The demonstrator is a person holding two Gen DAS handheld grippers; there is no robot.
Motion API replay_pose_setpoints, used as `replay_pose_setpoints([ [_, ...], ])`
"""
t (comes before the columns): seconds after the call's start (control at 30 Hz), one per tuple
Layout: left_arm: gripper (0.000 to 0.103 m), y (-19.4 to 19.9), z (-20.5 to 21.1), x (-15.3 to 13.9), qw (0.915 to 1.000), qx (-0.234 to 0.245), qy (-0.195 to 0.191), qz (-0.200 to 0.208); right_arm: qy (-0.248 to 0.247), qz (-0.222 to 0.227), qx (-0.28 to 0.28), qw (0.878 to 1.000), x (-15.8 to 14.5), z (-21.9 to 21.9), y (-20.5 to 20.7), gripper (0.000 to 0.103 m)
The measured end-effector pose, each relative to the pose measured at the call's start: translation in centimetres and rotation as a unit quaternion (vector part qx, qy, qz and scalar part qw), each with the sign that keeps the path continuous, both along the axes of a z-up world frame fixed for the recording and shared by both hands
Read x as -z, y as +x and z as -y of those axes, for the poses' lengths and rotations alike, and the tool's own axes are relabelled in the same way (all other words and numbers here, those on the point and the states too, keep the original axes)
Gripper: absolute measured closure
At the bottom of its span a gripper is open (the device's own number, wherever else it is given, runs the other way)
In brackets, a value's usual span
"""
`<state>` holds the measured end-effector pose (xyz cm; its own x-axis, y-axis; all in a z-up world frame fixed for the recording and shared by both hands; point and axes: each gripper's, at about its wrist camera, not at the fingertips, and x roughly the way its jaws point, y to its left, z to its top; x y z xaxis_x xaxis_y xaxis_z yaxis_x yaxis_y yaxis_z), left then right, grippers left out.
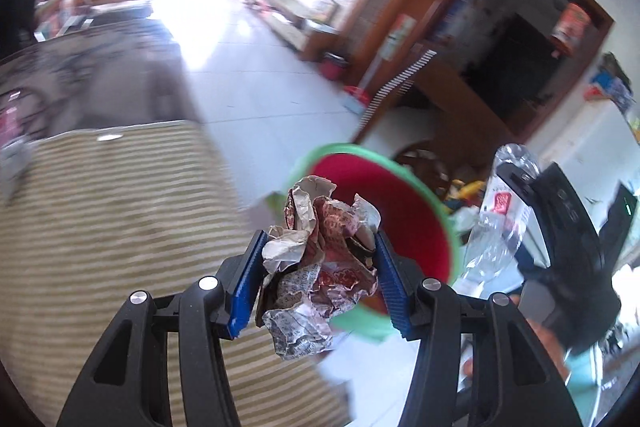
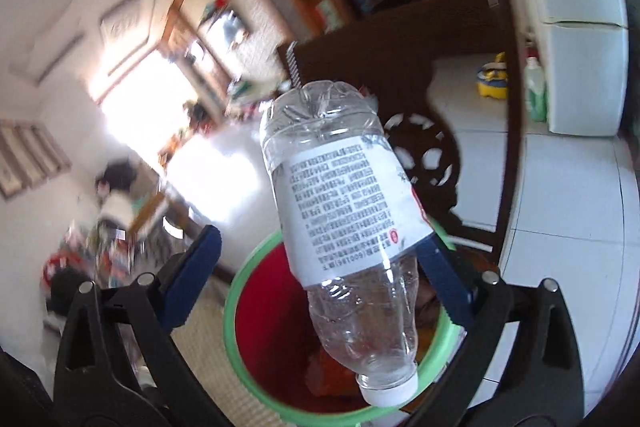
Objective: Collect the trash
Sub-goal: 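Drop the crumpled paper from the left tool into the red bucket, then release the plastic bottle from the right tool into the red bucket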
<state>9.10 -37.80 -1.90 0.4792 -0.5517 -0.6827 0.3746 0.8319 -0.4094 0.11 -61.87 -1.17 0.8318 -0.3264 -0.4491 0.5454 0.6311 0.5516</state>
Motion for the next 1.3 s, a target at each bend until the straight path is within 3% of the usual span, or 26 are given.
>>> replay_pose_setpoints([
  [0.17,0.052,1.1,5.2,0.0,0.9989,0.044,-0.013,-0.005,0.006,0.025,0.042,0.999,0.1,0.9,-1.6,0.007],
  [0.3,0.052,1.6,6.6,0.6,0.9983,0.054,-0.015,-0.017,0.022,-0.012,-0.023,0.999,1.3,0.5,1.0,0.007],
  [0.53,0.052,3.7,5.9,2.9,0.9971,0.058,-0.012,-0.047,0.002,-0.039,-0.071,0.997,1.3,-2.0,3.9,0.01],
  [0.63,0.038,4.4,6.1,3.9,0.9957,0.066,-0.013,-0.064,-0.001,-0.068,-0.076,0.995,1.6,-1.8,5.3,0.008],
  [0.67,0.027,4.6,6.0,4.2,0.9961,0.059,-0.014,-0.064,0.0,-0.069,-0.071,0.995,1.6,-1.7,4.8,0.005],
  [0.7,0.023,4.7,5.7,4.3,0.9964,0.054,-0.018,-0.062,0.0,-0.068,-0.061,0.996,1.7,-1.5,4.6,0.005],
  [0.83,0.022,4.8,3.9,4.7,0.9973,0.041,-0.015,-0.059,0.012,-0.055,-0.029,0.998,1.6,-1.0,3.3,0.005],
  [0.97,0.022,4.5,0.0,4.4,0.999,0.011,-0.014,-0.042,0.007,-0.077,-0.047,0.996,2.0,-1.7,4.4,0.005],
  [1.1,0.022,3.7,-4.0,3.9,0.9998,-0.009,-0.003,-0.015,-0.053,-0.141,-0.064,0.986,2.8,-3.7,6.7,0.005],
  [1.17,0.022,2.8,-6.8,3.6,0.9995,-0.026,0.014,0.006,-0.104,-0.185,-0.059,0.976,2.9,-5.0,7.8,0.005],
  [1.3,0.022,1.3,-12.7,2.9,0.9968,-0.063,0.037,0.032,-0.127,-0.232,-0.086,0.96,3.8,-6.6,9.3,0.005],
])
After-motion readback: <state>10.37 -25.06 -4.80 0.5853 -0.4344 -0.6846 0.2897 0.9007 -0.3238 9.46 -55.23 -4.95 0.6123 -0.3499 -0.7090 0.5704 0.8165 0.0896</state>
